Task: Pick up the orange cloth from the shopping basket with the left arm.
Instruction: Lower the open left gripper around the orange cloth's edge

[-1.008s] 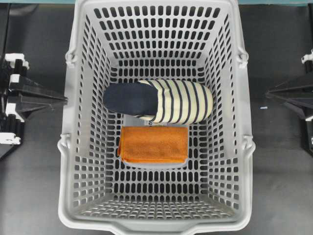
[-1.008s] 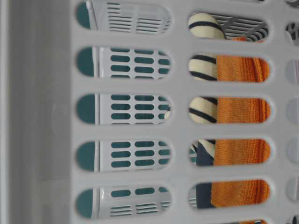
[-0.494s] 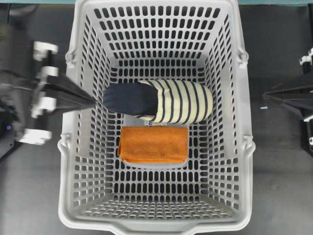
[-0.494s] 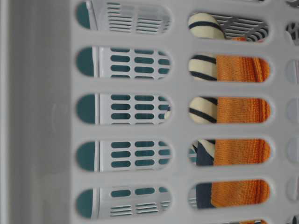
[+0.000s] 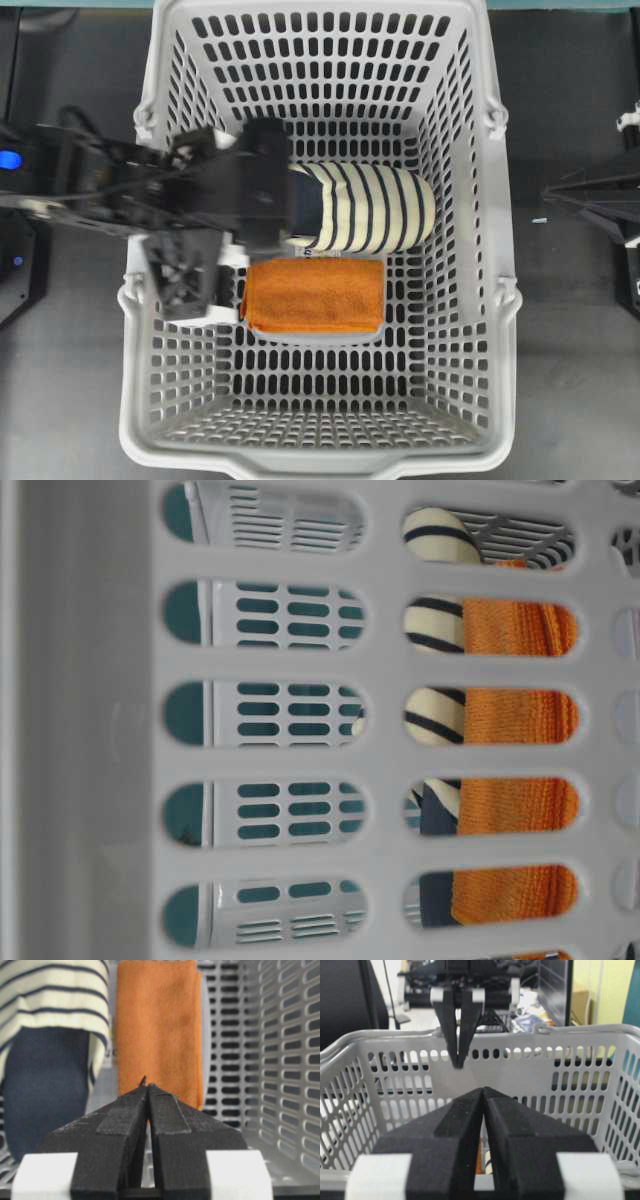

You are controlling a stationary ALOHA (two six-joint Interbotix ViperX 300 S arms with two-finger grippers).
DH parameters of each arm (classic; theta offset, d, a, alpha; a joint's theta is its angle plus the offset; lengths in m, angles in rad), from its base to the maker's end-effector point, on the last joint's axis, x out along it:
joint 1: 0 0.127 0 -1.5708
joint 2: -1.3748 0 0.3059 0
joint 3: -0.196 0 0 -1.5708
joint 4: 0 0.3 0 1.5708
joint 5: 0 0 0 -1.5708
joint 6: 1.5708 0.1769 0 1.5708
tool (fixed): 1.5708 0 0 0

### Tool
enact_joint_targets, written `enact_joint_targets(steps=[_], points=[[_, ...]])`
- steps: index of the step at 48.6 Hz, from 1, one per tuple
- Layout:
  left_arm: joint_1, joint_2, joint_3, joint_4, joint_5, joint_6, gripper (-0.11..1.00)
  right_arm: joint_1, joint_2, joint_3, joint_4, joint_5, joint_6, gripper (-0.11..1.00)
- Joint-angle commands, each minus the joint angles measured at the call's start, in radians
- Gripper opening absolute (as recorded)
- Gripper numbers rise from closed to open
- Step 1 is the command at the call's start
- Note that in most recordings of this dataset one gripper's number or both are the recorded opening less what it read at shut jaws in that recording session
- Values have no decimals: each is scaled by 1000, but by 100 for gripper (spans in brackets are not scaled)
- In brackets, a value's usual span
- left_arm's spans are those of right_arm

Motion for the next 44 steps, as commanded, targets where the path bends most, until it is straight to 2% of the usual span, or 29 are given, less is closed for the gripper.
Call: enact_joint_targets(steps=[1, 6, 8, 10, 19, 23, 26, 31, 44], points=[[-8, 38, -64, 5, 25, 2, 0, 3, 5, -9, 3, -5, 2, 0], [-15, 87, -89, 5, 25, 2, 2, 5, 3, -8, 3, -5, 2, 0], [-20, 112, -97, 5, 25, 3, 8, 6, 3, -6, 3, -6, 2, 0], [-23, 130, -103, 5, 25, 2, 17, 8, 3, -6, 3, -8, 2, 0], [-31, 202, -129, 5, 25, -9, 72, 8, 0, -3, 3, -8, 2, 0], [-32, 232, -144, 3, 26, -8, 88, 8, 0, 0, 3, -9, 2, 0], [-34, 253, -149, 5, 28, -2, 91, 8, 0, 0, 3, -8, 2, 0], [-34, 284, -147, 5, 28, 2, 88, 8, 0, 0, 2, -8, 2, 0], [-43, 336, -138, 3, 26, -6, 89, 8, 0, 3, 2, -8, 0, 0]])
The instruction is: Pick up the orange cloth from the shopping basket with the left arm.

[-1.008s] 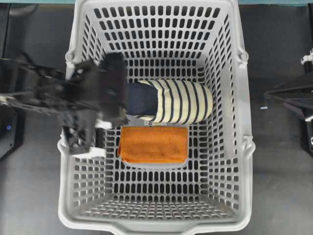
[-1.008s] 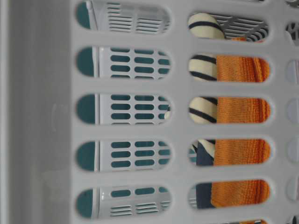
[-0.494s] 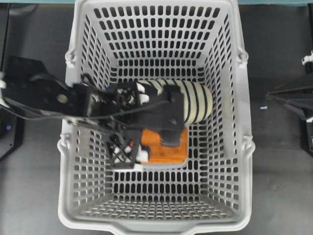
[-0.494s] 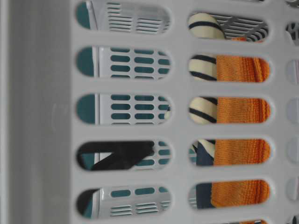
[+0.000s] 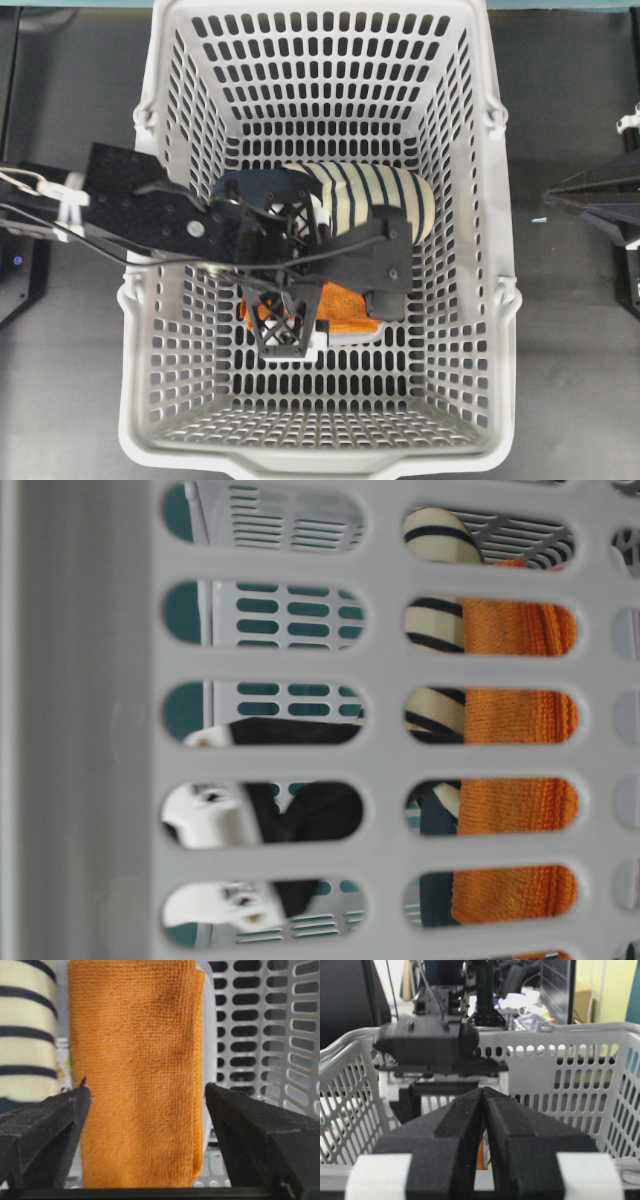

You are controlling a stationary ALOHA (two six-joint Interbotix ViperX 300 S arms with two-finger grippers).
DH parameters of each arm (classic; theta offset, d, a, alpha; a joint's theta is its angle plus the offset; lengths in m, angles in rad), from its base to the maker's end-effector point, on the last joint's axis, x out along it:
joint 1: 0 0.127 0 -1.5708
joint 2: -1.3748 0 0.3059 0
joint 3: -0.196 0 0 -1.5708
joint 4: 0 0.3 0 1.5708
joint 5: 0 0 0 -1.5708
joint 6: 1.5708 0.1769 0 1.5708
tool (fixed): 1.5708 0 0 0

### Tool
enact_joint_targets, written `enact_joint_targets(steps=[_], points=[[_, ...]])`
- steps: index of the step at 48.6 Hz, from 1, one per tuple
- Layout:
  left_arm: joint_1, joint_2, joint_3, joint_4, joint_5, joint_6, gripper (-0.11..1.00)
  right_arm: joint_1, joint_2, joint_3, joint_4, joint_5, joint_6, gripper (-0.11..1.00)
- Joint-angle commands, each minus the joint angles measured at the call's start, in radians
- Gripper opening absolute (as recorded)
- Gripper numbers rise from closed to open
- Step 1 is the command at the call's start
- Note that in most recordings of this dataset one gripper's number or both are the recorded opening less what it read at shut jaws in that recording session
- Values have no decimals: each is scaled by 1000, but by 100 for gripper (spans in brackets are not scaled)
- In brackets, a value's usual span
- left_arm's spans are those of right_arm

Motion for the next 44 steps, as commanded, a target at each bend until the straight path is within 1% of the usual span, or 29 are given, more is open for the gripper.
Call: enact_joint_targets(steps=[1, 11, 27, 33, 36, 38, 41, 44], points=[[-3, 8, -5, 3, -3, -3, 89, 2, 5, -6, 2, -6, 0, 0], [-3, 49, 11, 3, -5, -5, 89, 2, 5, -6, 0, -6, 0, 0], [-3, 51, 38, 3, -18, -14, 88, 2, 5, -5, 2, -6, 0, 0], [-6, 49, 40, 3, -20, -11, 85, 2, 5, -5, 2, -6, 2, 0], [-5, 49, 40, 3, -18, -11, 79, 2, 5, -5, 3, -8, 2, 0], [-6, 49, 38, 3, -18, -9, 73, 2, 5, -5, 3, -8, 0, 0], [-6, 49, 35, 3, -17, -6, 60, 2, 5, -5, 3, -9, 2, 0], [-5, 38, 28, 3, -15, -2, 45, 2, 5, -5, 5, -9, 2, 0]])
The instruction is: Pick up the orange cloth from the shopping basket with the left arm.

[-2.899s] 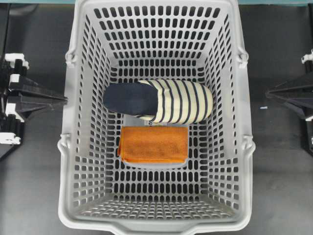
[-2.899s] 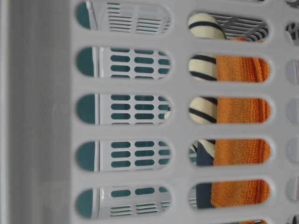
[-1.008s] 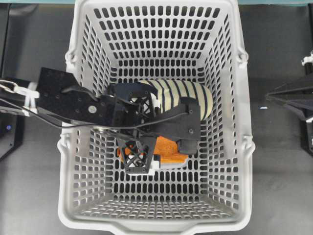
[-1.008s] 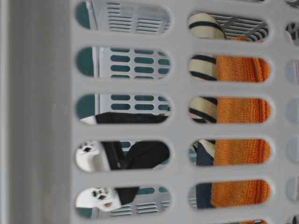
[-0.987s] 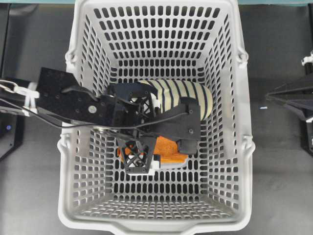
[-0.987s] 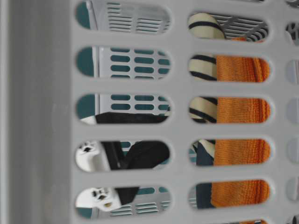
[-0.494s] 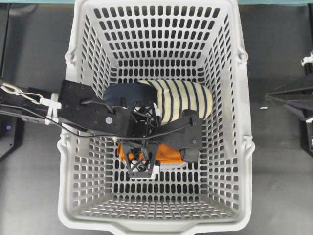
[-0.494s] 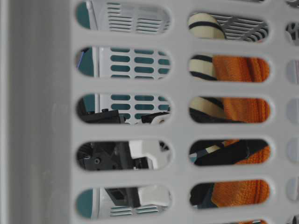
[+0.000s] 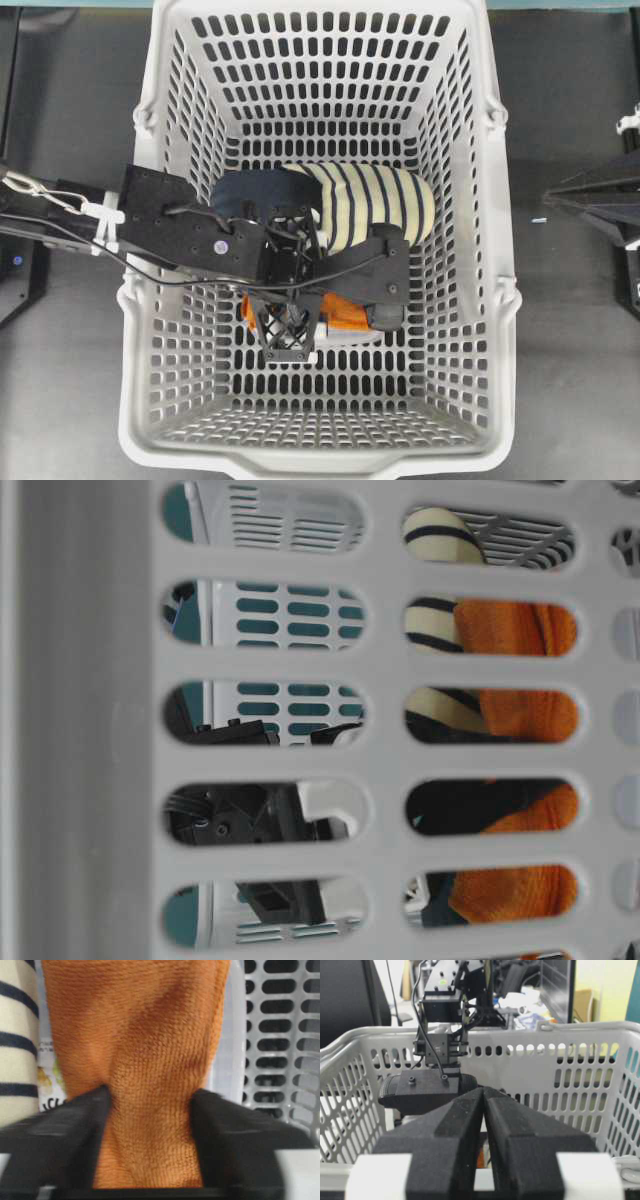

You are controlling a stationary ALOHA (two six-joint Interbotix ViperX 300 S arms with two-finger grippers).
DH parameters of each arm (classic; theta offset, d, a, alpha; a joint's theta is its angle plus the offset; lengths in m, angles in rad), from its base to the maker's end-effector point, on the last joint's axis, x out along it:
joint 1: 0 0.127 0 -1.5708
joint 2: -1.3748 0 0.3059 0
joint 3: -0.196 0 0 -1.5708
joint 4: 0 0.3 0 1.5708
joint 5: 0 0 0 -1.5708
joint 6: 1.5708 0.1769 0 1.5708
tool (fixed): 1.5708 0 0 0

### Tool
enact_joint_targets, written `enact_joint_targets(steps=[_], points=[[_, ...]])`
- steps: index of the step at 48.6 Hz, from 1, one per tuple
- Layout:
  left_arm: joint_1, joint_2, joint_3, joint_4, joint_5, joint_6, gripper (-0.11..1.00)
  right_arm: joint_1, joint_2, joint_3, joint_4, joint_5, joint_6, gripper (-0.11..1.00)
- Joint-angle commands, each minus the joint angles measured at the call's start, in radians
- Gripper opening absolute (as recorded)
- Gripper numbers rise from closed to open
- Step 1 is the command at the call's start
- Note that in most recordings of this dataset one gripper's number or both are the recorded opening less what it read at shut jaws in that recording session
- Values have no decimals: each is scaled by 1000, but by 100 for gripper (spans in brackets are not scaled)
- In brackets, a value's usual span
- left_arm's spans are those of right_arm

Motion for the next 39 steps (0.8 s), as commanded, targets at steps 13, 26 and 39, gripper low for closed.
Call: enact_joint_targets(steps=[13, 26, 39], points=[[0, -84, -120, 3, 75, 11, 15, 2, 3, -6, 5, -11, 2, 0], [6, -132, -388, 3, 362, 9, 15, 2, -5, -6, 5, -11, 2, 0], [3, -109, -640, 3, 601, 8, 15, 2, -17, -3, 5, -5, 0, 0]])
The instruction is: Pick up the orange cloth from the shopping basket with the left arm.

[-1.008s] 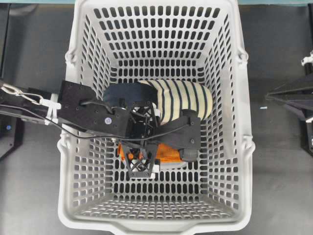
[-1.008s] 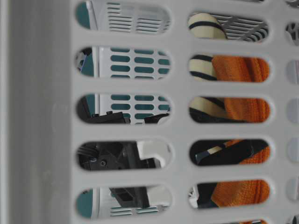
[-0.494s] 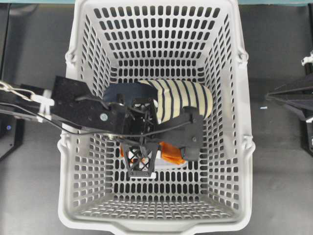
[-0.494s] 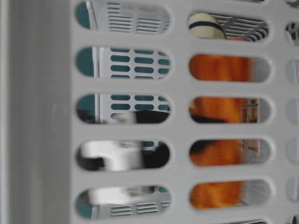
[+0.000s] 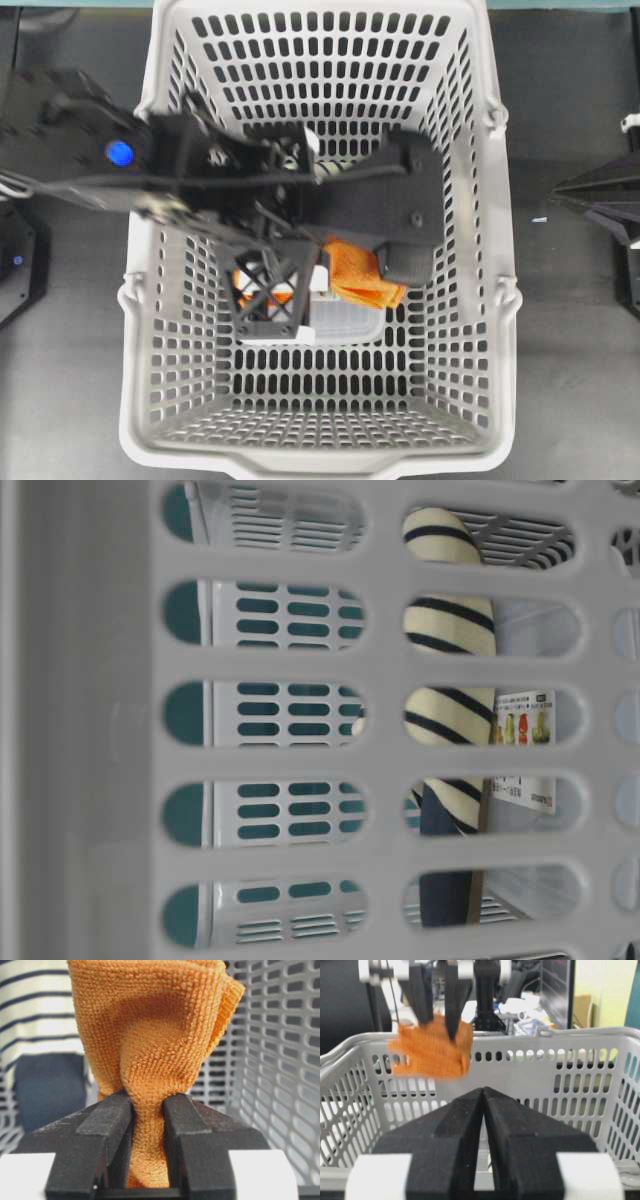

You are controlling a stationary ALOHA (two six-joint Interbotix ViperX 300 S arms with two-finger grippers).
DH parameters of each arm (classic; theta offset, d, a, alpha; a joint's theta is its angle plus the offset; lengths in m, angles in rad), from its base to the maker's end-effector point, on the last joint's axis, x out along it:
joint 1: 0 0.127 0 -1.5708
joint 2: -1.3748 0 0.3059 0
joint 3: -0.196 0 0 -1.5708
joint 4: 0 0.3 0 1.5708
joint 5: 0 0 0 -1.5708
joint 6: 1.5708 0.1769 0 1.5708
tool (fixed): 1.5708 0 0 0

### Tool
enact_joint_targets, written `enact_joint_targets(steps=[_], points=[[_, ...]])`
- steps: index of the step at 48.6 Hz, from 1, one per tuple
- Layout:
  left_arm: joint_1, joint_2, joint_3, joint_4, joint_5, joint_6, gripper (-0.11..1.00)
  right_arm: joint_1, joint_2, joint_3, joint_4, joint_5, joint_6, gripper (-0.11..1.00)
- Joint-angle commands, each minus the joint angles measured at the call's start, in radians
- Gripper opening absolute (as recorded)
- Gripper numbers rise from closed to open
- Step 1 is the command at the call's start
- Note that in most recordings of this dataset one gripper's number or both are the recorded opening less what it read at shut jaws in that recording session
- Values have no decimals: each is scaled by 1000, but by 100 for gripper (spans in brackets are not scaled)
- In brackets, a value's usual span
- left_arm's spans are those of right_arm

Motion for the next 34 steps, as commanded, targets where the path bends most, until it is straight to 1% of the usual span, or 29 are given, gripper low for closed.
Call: enact_joint_targets(steps=[1, 9, 34], points=[[2, -8, -87, 3, 61, -2, 15, 2, 0, -5, 3, -3, 0, 0], [2, 18, -132, 3, 101, -2, 15, 2, -9, 0, 3, -3, 0, 0], [11, 21, -133, 3, 100, -2, 15, 2, -26, 2, 3, 8, 0, 0]])
